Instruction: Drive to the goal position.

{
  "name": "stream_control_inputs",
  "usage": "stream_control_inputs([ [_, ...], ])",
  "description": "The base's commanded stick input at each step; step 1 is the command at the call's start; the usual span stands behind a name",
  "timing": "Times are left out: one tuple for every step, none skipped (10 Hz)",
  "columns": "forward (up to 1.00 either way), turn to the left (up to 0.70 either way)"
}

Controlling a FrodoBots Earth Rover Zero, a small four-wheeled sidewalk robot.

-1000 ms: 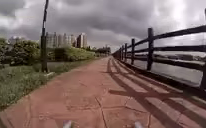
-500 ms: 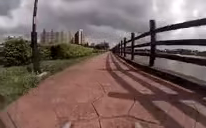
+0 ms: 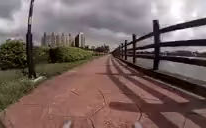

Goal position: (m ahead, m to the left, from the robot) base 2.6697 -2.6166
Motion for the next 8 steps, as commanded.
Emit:
stream_control_inputs([
  [0.5,0.01],
  [0.5,0.12],
  [0.5,0.08],
  [0.5,0.08],
  [0.5,0.08],
  [0.5,0.05],
  [0.5,0.04],
  [0.5,0.06],
])
